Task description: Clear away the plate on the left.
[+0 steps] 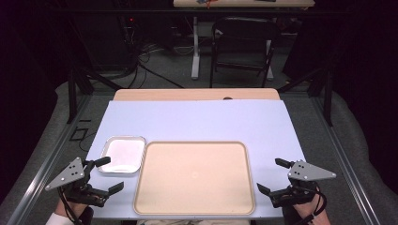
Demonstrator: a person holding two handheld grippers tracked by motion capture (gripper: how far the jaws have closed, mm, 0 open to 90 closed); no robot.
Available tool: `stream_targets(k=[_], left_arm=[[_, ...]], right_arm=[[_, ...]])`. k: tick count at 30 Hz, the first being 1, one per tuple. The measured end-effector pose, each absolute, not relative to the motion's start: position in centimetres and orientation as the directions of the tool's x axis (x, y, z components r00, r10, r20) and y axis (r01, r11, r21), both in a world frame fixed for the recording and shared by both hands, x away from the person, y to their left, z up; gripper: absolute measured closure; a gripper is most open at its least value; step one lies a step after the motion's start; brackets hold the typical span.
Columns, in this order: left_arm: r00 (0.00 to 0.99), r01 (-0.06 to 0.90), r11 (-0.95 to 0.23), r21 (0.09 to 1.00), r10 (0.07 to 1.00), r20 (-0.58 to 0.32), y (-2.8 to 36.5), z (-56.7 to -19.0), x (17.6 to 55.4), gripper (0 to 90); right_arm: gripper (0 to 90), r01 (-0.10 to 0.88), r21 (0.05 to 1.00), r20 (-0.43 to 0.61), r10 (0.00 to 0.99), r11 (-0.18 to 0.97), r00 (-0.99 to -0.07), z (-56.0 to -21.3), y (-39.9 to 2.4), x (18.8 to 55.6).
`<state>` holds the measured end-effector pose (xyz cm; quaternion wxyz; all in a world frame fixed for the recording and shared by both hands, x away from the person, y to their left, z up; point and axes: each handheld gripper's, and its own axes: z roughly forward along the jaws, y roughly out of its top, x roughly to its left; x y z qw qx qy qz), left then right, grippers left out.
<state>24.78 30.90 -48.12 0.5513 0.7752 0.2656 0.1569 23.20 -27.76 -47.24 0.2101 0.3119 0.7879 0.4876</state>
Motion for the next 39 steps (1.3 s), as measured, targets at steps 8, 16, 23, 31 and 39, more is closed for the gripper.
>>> stream_targets(k=[8,16,23,31,39], left_arm=[[0.806,0.246,-0.261,0.934,0.590,-0.048,30.9,-48.1,24.7,0.0],[0.778,0.290,-0.282,0.915,0.626,-0.054,30.5,-47.8,24.9,0.0],[0.728,0.381,-0.271,0.884,0.677,-0.106,30.7,-47.7,26.1,0.0],[0.682,0.423,-0.240,0.874,0.719,-0.132,31.1,-47.7,27.6,0.0],[0.619,0.520,-0.237,0.821,0.766,-0.170,32.0,-48.5,30.2,0.0]], right_arm=[[0.0,0.298,0.890,-0.031,0.700,0.344,-0.713,-47.3,-27.6,23.4],[0.0,0.312,0.884,-0.030,0.708,0.348,-0.705,-47.3,-27.4,23.6],[0.0,0.322,0.878,-0.029,0.711,0.354,-0.702,-47.3,-27.3,23.7],[0.0,0.326,0.874,-0.032,0.713,0.359,-0.701,-47.3,-27.3,23.7],[0.0,0.338,0.868,-0.030,0.716,0.365,-0.697,-47.3,-27.2,23.9]])
